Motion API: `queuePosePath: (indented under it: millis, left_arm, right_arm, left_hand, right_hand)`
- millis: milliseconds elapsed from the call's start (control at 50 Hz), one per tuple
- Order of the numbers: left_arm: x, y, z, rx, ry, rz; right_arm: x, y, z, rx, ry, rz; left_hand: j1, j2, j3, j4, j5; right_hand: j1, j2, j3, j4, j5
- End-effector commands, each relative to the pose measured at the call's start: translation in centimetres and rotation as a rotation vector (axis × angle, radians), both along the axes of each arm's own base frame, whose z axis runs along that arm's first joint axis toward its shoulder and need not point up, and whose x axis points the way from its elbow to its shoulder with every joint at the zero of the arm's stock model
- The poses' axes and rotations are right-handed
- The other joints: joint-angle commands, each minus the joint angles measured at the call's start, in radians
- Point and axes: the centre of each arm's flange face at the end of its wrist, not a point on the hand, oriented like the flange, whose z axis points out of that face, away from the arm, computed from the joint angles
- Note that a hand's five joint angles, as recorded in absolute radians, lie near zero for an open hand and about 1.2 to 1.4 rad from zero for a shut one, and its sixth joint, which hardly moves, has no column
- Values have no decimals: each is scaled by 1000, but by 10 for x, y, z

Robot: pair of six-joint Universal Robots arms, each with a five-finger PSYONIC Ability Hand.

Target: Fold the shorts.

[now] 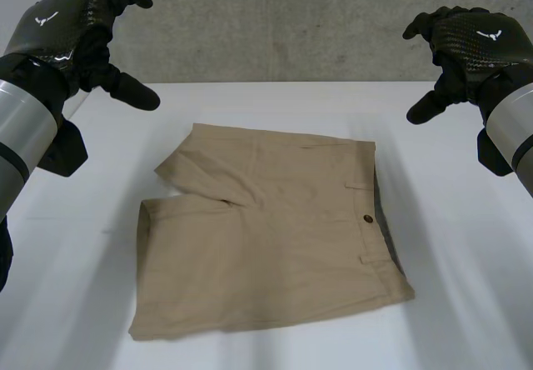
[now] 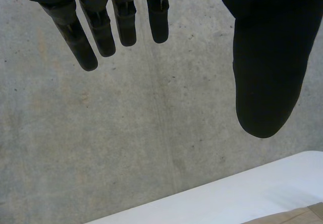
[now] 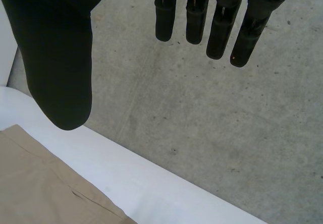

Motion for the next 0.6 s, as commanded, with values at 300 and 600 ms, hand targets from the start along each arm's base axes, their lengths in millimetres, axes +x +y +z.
queuePosePath:
  millis: [300, 600]
  left_arm:
    - [1, 6, -8, 19, -7, -8]
    - [3, 24, -43, 137, -260, -23]
  right_arm:
    - [1, -2, -3, 3, 10, 4]
    - [9, 22, -47, 119, 371, 223]
  left_hand:
    - [-116, -111, -107, -112, -153]
    - [-67, -61, -57, -62, -104]
  right_hand:
    - [-99, -147, -153, -152, -228]
    - [-99, -147, -153, -152, -228]
